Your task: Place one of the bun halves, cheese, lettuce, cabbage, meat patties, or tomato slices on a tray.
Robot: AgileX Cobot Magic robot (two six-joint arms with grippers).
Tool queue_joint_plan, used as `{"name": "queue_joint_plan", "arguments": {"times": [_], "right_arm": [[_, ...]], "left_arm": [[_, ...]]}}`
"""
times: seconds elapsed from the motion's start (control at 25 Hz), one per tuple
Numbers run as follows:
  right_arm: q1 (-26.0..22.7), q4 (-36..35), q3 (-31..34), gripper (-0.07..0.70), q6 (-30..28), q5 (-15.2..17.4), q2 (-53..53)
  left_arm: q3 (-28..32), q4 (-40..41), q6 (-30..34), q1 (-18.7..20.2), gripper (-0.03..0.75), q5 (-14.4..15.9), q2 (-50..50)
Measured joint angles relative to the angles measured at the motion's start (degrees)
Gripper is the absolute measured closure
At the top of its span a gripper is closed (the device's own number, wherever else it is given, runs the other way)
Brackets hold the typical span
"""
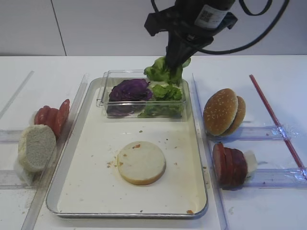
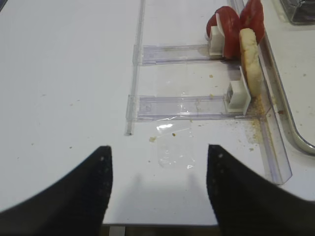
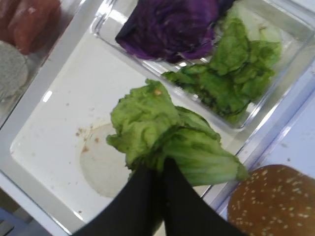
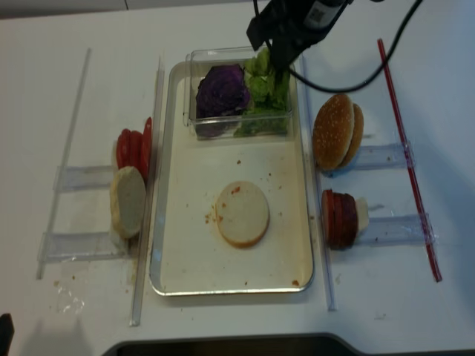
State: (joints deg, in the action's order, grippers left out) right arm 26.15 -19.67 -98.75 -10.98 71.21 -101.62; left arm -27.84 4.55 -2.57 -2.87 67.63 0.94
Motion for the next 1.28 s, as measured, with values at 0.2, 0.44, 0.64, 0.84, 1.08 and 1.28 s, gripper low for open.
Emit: {"name": "queue_joint_plan", "arguments": {"times": [0.2,0.44,0.64,0.84,1.08,1.28], "right_arm": [[4.72,-0.08,4.17,0.570,-0.22,0.11,3.21],[10.25,0.99,5.57,0.570,0.80,-0.01,3.66],[12.37,1.97,11.09,0.571,1.86,-1.46,3.66],[12.48,1.62,16.46,0.571,1.10,-7.41,3.75],[12.55,1.43,18.30,0.571,-0.24,-13.09,3.75],[12.55,2.13,18.30,0.571,-1.63,-14.12,3.75]], "left_arm": [[0.00,0.00,0.00,0.00,0.329,0.00,0.00],[0.00,0.00,0.00,0.00,0.329,0.00,0.00],[0.00,0.00,0.00,0.00,0.329,0.00,0.00],[0.00,0.00,0.00,0.00,0.329,0.00,0.00],[0.00,0.00,0.00,0.00,0.329,0.00,0.00],[0.00,0.00,0.00,0.00,0.329,0.00,0.00]]}}
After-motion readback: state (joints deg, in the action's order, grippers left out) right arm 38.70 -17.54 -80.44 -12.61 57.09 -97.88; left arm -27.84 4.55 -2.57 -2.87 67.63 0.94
